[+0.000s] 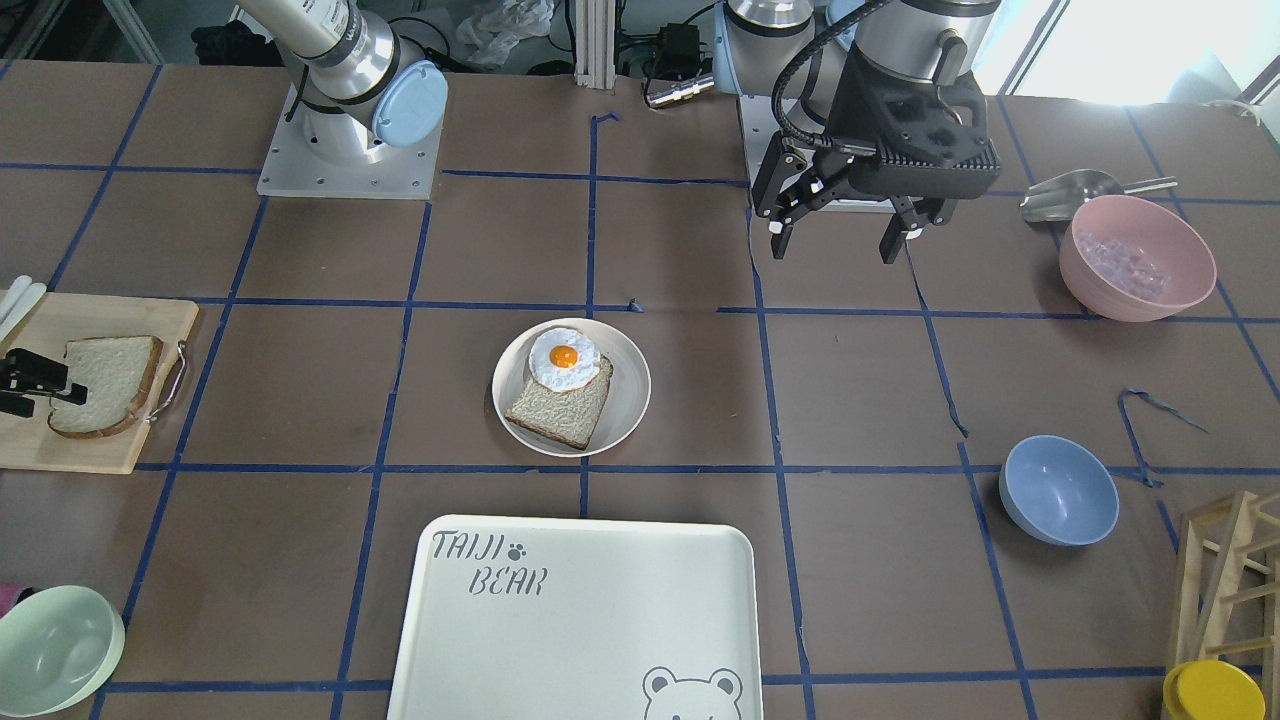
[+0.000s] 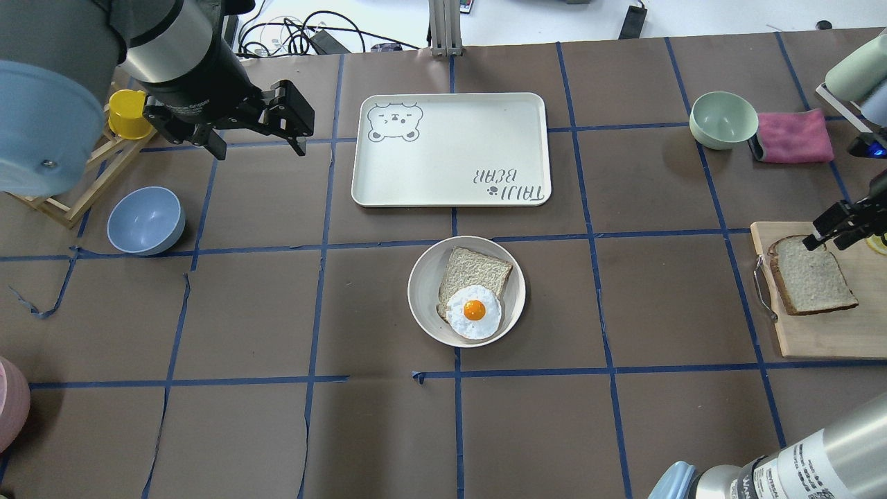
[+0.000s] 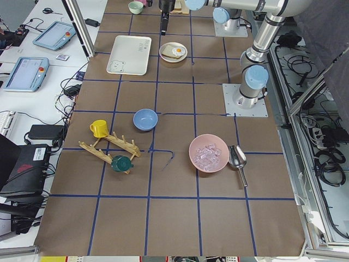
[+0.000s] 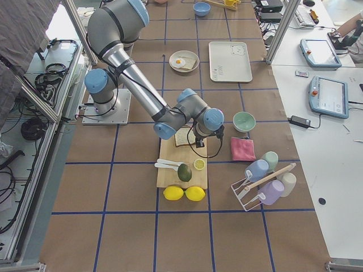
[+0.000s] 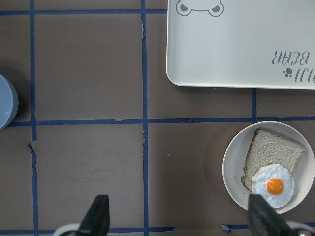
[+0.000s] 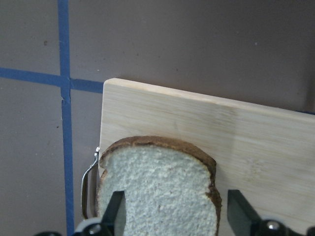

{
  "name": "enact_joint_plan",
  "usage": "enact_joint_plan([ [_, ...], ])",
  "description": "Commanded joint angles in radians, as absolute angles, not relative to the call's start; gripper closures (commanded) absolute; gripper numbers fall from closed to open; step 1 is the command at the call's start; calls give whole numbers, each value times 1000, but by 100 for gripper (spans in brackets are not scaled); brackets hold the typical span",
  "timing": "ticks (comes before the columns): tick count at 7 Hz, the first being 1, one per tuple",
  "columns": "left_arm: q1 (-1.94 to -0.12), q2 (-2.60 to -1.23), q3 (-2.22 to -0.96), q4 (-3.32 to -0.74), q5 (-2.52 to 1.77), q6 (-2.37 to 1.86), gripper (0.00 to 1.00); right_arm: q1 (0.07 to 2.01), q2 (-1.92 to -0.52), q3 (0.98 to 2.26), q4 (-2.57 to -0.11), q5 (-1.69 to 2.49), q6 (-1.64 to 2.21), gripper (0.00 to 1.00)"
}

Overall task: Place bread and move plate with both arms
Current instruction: 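Lower the right gripper and grasp the bread slice's edge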

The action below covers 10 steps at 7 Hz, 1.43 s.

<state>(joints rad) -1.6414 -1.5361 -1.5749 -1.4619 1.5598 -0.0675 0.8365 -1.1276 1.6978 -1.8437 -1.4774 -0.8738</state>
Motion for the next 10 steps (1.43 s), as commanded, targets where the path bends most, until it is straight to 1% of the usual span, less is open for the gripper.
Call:
enact_joint_plan([
  [1, -1641, -1536, -1574, -1462, 1559, -67, 0, 836, -1112, 1706, -1847, -1480, -877, 27],
  [4, -1641, -1534, -1574, -1462, 1563, -67, 0, 834, -1098, 1707, -1853, -1483, -910, 28],
  [5, -1641, -1534, -1574, -1463, 1563, -67, 0, 825, -1086, 1707, -1853, -1485, -913, 46],
  [7, -1640, -1532, -1575, -1463, 1563, -67, 0, 824, -1092, 1709, -1847, -1541, -913, 100],
  [10, -1641, -1532, -1574, -1463, 1565, -67, 0, 825, -1103, 1709, -1836, -1540, -923, 100],
])
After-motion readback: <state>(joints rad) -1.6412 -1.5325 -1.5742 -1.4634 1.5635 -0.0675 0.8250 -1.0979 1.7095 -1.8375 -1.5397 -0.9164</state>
